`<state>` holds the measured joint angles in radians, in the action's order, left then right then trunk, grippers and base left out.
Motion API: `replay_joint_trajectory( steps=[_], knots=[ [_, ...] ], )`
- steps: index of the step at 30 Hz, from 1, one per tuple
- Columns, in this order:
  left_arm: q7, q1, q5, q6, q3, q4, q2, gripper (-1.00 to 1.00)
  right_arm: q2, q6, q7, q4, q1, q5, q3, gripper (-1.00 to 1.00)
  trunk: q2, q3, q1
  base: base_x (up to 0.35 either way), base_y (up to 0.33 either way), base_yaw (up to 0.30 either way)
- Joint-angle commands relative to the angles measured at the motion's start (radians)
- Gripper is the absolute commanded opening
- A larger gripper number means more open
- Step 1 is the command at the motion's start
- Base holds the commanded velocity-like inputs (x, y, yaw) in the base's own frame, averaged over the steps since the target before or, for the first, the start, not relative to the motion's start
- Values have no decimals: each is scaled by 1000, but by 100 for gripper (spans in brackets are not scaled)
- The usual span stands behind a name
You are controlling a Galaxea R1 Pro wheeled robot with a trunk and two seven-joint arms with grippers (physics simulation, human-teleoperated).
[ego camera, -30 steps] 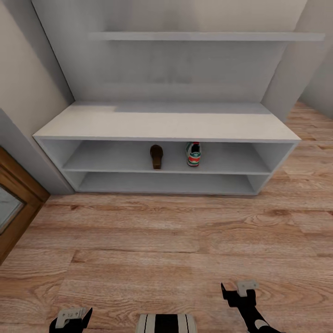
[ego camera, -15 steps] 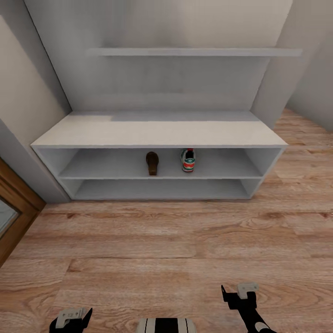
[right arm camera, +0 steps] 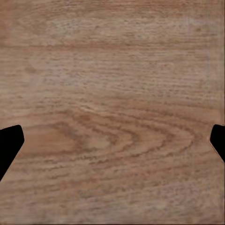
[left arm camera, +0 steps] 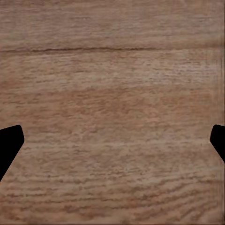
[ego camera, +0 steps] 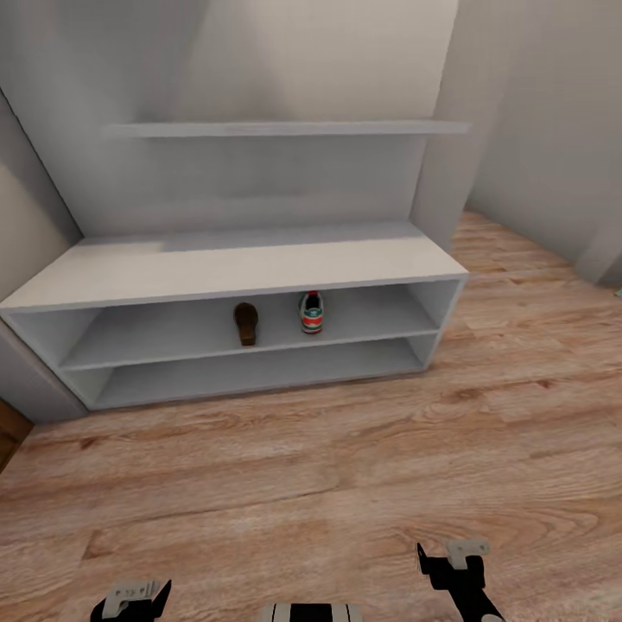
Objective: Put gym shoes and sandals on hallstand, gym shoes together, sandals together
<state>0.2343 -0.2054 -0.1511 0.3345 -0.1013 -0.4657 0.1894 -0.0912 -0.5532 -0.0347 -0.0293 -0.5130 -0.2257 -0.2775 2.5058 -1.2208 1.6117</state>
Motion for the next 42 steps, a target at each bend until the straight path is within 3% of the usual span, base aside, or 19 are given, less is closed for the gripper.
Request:
replay_joint_trajectory(
  steps=[1, 6, 10, 13, 26, 42],
  knots=[
    [10, 0, -10, 0, -3, 1, 0, 100, -1, -2, -4, 0, 3, -12, -8, 100, 0, 3, -1, 0, 0, -300],
    [7, 0, -10, 2, -3, 1, 0, 100, -6, -2, -5, 1, 10, -68, -8, 100, -1, 23, -3, 0, 0, -300],
    [-15, 0, -10, 39, -3, 10, -1, 100, -9, -2, -9, 3, 14, -138, -8, 100, -2, 38, -5, 0, 0, -300],
    [-31, 0, -10, 65, -3, 23, -1, 100, -10, -2, -20, 3, 17, -159, -9, 100, -3, 50, -6, 0, 0, -300],
    [-40, 0, -10, 78, -1, 32, -3, 100, -1, -2, -25, 2, 29, -168, -12, 100, -9, 100, -13, 0, 0, -300],
    [-40, 0, -10, 78, -1, 33, -4, 100, 1, -2, -24, 2, 33, -169, -12, 100, -121, 150, -75, 0, 0, -300]
  ],
)
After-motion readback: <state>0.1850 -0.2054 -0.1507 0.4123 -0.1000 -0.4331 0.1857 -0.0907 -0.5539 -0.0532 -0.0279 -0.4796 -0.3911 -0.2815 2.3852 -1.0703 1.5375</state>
